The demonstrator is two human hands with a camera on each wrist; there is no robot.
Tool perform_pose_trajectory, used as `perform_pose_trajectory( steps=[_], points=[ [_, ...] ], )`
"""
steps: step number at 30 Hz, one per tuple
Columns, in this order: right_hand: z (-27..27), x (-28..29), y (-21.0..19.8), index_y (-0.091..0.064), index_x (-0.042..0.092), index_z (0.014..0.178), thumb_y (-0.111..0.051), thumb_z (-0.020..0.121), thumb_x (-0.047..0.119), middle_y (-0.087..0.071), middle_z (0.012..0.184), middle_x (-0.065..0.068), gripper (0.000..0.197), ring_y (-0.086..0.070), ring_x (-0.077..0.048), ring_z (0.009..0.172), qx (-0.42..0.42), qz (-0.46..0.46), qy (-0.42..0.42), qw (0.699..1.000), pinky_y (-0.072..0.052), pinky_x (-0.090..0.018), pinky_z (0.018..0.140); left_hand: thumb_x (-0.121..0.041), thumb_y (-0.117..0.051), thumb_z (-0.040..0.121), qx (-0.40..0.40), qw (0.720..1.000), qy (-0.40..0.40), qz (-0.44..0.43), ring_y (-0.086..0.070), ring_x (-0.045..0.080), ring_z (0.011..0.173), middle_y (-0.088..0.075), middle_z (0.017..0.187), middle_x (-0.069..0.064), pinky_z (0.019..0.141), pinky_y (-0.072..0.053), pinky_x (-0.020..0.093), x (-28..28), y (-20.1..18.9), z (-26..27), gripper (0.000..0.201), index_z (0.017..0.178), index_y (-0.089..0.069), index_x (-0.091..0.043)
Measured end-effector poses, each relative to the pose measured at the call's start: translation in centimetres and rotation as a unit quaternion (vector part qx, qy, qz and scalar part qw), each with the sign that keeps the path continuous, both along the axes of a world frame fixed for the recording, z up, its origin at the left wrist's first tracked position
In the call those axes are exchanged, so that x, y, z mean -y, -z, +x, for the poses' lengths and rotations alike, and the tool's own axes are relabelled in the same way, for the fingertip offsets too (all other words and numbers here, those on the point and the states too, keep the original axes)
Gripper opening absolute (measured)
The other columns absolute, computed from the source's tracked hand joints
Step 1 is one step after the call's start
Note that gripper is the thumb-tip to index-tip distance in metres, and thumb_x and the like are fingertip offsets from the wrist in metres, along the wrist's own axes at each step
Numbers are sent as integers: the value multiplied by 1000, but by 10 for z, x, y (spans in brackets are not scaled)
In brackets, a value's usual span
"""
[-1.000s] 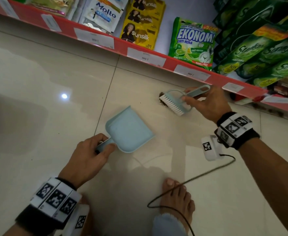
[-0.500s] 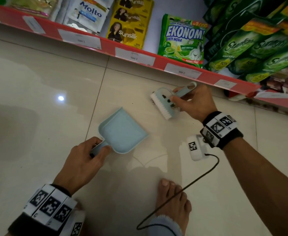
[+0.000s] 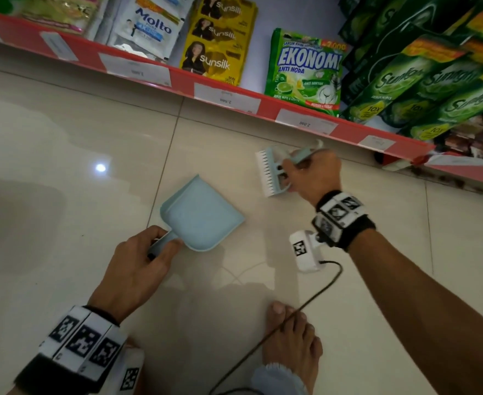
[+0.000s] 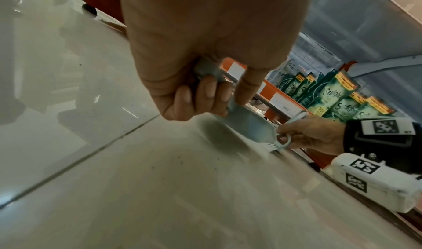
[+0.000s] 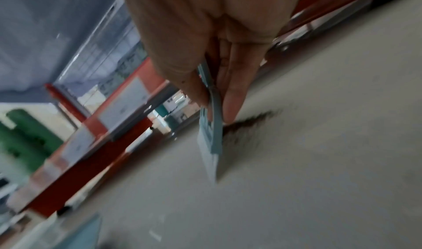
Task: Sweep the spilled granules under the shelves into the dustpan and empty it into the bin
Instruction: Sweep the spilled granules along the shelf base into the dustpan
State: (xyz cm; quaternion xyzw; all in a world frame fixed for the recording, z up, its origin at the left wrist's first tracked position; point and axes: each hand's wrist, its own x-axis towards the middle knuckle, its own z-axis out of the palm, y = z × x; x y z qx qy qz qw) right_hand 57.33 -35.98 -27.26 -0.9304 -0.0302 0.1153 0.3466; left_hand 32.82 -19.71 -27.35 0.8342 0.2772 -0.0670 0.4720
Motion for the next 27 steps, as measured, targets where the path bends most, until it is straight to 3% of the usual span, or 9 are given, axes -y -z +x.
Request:
perform_pose_trajectory(
  steps=[2, 5, 8, 10, 12, 14, 16, 21, 27],
  points=[
    [3, 19, -12, -70, 13, 84, -73, 86, 15, -76, 87, -8, 4, -75, -19, 71, -46, 70, 26, 996, -63, -42, 62, -33, -61, 91, 11, 999, -40, 0, -44, 7, 48, -47, 50, -7, 50, -33, 21, -27, 1, 1, 31, 65, -48, -22],
    [8, 47, -29, -70, 13, 85, -73, 87, 17, -76, 86, -10, 6, -75, -15, 66, 15, 75, 23, 997, -62, -39, 57, -32, -62, 90, 5, 1000, -17, -22, -44, 5, 45, -49, 47, -12, 44, -33, 14, -31, 7, 8, 32, 66, -49, -15],
    [14, 67, -37, -73, 10, 77, -66, 86, 30, -75, 75, -9, 23, -71, -22, 63, 192, -96, -40, 976, -56, -30, 63, -33, -62, 90, 25, 999, -3, -29, -44, 5, 46, -51, 50, -13, 44, -33, 14, -16, 13, 14, 33, 65, -47, -18],
    [9, 67, -34, -67, 10, 69, -60, 89, 28, -70, 66, -12, 28, -63, -30, 56, 267, -198, -62, 941, -37, -24, 57, -35, -61, 90, 24, 999, 1, -30, -45, 5, 47, -53, 52, -13, 47, -33, 21, -21, 15, 19, 33, 65, -47, -18],
    [-1, 60, -25, -62, 8, 73, -56, 91, 24, -66, 69, -16, 25, -60, -35, 59, 244, -216, -75, 942, -33, -28, 55, -37, -60, 89, 22, 999, 17, -24, -45, 5, 47, -53, 53, -14, 48, -33, 25, -14, 15, 22, 32, 66, -48, -18],
    [-14, 48, -15, -65, 6, 84, -58, 90, 23, -69, 79, -15, 19, -63, -36, 69, 195, -210, -96, 953, -47, -36, 60, -37, -60, 88, 20, 999, 22, -25, -46, 5, 48, -54, 53, -15, 49, -34, 26, -11, 13, 25, 31, 66, -48, -19],
    [-26, 33, -7, -68, 8, 90, -59, 90, 23, -71, 84, -12, 17, -64, -33, 72, 171, -190, -130, 958, -54, -37, 67, -36, -60, 88, 19, 999, 24, -17, -47, 4, 48, -54, 53, -16, 49, -34, 26, -12, 13, 27, 32, 65, -46, -19],
    [-40, 13, -8, -65, 8, 85, -60, 86, 17, -66, 78, -11, 10, -60, -33, 67, 198, -169, -164, 951, -47, -35, 60, -36, -60, 89, 25, 999, 23, -10, -48, 3, 50, -55, 54, -17, 48, -33, 25, -14, 13, 25, 32, 64, -45, -23],
    [7, 26, -12, -69, 15, 99, -57, 88, 20, -71, 89, -12, 17, -64, -38, 82, 189, -276, -110, 936, -50, -38, 70, -36, -60, 89, 31, 999, 12, -16, -49, 2, 48, -55, 54, -17, 47, -34, 21, -16, 12, 18, 31, 64, -46, -25]
  ],
)
